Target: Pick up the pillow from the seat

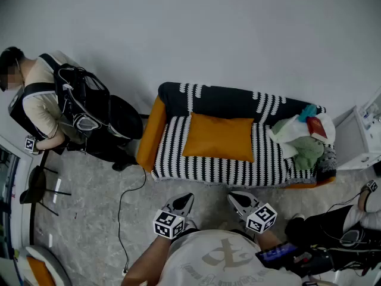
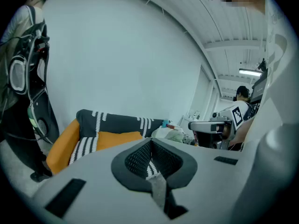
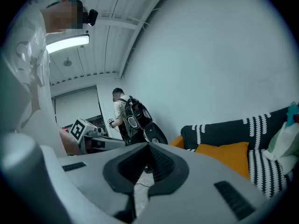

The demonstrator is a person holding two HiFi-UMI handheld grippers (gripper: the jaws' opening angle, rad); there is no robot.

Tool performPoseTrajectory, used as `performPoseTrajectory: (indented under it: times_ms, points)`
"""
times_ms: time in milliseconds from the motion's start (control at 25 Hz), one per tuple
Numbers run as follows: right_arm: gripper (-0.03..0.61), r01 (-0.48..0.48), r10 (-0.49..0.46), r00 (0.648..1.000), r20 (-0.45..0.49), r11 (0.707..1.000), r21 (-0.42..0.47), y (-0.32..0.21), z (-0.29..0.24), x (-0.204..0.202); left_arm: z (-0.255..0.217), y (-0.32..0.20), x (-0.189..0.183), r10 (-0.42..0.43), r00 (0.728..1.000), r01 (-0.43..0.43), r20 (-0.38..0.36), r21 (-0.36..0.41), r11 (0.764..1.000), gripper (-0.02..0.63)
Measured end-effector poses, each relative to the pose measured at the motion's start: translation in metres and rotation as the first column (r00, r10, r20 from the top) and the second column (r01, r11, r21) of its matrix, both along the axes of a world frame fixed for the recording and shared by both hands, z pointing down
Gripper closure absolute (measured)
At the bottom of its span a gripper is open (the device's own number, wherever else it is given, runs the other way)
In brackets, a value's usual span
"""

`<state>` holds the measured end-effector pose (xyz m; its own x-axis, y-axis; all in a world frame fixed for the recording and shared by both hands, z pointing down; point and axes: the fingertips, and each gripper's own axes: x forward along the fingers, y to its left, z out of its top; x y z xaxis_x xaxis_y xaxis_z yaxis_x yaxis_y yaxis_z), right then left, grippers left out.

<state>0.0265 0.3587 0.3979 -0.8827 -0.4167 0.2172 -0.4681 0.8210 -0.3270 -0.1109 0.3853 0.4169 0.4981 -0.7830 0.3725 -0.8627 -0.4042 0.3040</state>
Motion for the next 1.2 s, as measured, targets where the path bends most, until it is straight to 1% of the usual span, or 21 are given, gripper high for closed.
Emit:
performPoseTrajectory:
  times_ms: [160,320,400,560,720,960,1200]
  points:
    - [0.566,-0.008,0.008,1.000,0.004,1.000,0.016,-0.004,-0.003,-0.004,-0.001,0.001,-0.002,0.008,1.000,-0.008,0.006,0.006,1.000,0.603]
    - [0.566,-0.044,0.043,0.997,0.062,0.999,0.014,-0.012,-0.011,-0.008,-0.003,-0.001,-0.012,0.009,1.000,-0.009,0.007,0.007,1.000,0.603]
    - [0.566,-0.056,0.055,0.996,0.072,0.998,0.012,-0.013,-0.013,-0.009,-0.004,-0.002,-0.016,0.010,1.000,-0.010,0.005,0.009,1.000,0.603]
    - [0.566,-0.064,0.063,0.995,0.072,0.998,0.017,-0.013,-0.014,-0.021,-0.002,-0.001,-0.029,0.014,1.000,-0.014,0.002,0.012,1.000,0.603]
    - [0.566,-0.077,0.076,0.994,0.074,0.997,0.002,-0.005,-0.012,-0.024,0.001,0.004,-0.033,0.030,1.000,-0.030,-0.004,0.010,1.000,0.603]
    - [0.566,-0.141,0.142,0.988,0.060,0.990,-0.020,0.004,-0.010,-0.023,0.006,0.018,-0.046,0.056,0.998,-0.056,-0.017,0.001,0.998,0.603]
    - [0.566,-0.189,0.188,0.982,0.034,0.982,0.002,0.011,-0.011,-0.029,0.017,0.029,-0.066,0.058,0.998,-0.058,-0.022,-0.020,0.998,0.603]
